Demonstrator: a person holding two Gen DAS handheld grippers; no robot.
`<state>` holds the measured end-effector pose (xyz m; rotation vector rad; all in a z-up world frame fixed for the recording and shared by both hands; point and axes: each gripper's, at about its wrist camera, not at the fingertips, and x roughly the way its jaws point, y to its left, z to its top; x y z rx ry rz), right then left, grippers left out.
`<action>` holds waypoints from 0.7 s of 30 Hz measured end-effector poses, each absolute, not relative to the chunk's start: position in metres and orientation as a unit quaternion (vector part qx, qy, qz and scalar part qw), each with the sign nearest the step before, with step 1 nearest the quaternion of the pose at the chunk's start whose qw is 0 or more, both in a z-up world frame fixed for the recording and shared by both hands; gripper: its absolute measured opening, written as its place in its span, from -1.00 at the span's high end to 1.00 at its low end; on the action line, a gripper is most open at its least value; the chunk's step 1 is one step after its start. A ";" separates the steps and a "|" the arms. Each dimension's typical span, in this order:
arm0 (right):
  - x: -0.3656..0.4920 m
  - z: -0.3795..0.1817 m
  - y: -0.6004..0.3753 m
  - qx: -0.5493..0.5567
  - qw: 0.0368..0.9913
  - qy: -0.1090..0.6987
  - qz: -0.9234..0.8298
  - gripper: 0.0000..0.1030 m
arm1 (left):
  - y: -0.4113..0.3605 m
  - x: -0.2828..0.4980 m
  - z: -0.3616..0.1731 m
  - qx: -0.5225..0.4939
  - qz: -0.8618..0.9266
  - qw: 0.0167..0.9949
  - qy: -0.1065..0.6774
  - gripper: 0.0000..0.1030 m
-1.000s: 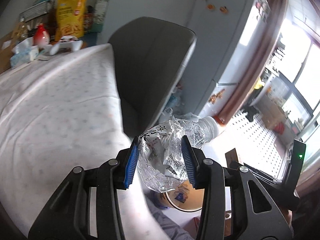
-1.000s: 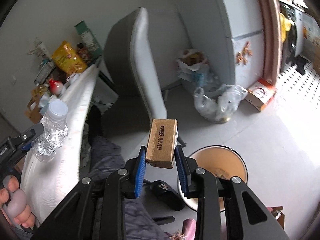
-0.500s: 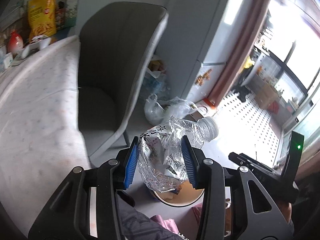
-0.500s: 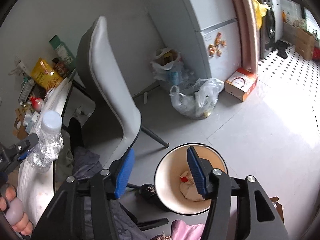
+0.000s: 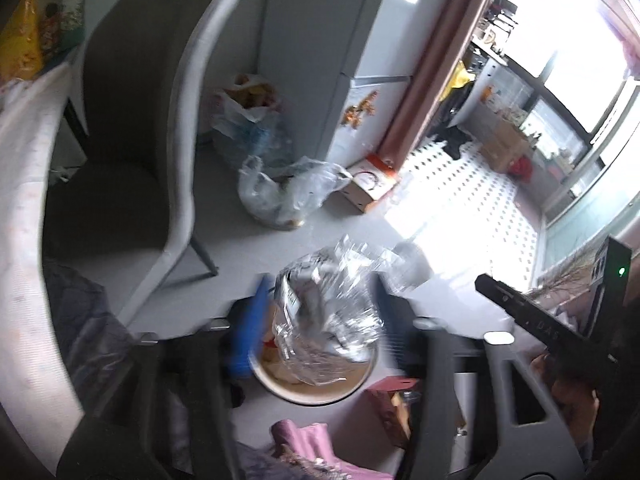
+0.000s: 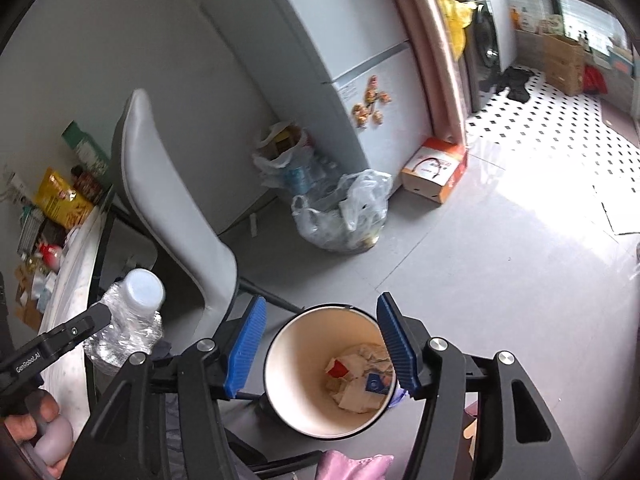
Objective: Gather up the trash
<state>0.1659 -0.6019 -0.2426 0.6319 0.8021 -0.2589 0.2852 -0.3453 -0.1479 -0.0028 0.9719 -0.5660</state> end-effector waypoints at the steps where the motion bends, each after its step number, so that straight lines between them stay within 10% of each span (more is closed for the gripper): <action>1: 0.164 -0.244 -0.605 0.303 0.864 0.382 -0.126 -0.13 | -0.345 0.284 -0.147 -0.005 -0.265 0.850 0.456 -0.80; 17: 0.174 -0.225 -0.573 0.291 0.875 0.377 -0.089 -0.15 | -0.267 0.267 -0.109 -0.048 -0.207 0.884 0.417 -0.89; 21: 0.177 -0.203 -0.555 0.279 0.885 0.366 -0.070 -0.43 | -0.250 0.260 -0.100 -0.059 -0.196 0.890 0.407 -0.89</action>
